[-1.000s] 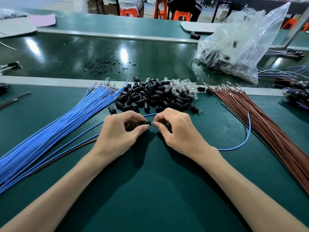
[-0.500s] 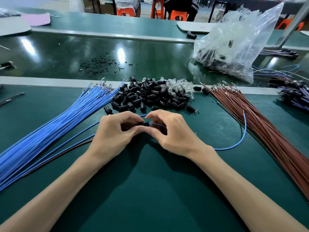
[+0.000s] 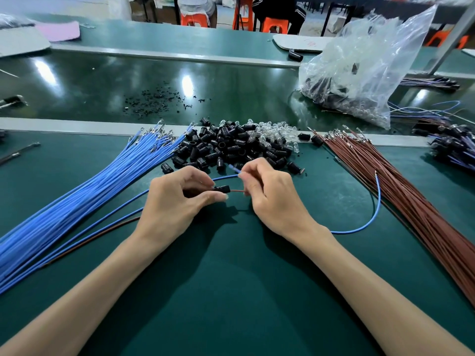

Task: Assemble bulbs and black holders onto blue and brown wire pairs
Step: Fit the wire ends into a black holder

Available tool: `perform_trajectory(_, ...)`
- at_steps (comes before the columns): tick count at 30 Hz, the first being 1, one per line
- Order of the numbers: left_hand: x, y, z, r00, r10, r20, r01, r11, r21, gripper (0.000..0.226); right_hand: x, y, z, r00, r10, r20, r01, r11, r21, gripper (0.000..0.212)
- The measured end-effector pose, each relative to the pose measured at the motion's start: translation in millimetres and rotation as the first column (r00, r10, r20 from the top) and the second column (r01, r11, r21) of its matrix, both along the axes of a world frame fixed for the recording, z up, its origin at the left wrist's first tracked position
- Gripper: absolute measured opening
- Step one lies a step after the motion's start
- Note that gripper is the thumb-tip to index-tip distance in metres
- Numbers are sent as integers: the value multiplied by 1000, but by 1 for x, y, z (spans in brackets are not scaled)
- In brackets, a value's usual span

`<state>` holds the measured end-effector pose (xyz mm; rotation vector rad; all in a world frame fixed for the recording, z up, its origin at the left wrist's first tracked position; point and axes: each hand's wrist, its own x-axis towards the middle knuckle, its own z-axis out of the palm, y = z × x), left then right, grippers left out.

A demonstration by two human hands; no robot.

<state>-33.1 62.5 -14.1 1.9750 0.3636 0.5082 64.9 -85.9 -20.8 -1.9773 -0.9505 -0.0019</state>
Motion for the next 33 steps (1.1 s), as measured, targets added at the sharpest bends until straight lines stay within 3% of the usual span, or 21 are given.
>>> perform_trajectory(5,-1,-2,2,998,-53,44,56,997,-56,21,-3,-2,7,989,138,-61,-138,990,5,11)
perform_trajectory(11,-2,4,4,979,-192,71,200,969,-142,9,0,-5,8,961,173,-216,-164,985,57,10)
perform_trajectory(16,0,10,-2,974,-227,-9,227,971,80,9,0,-6,6,937,203,-285,-191,979,70,5)
perform_trajectory(22,0,11,-6,957,-288,26,269,921,282,18,-1,-4,6,897,260,-357,-219,964,149,17)
perform_trajectory(33,-3,9,-3,942,-334,16,315,902,293,18,2,-7,5,890,274,-365,-231,960,160,22)
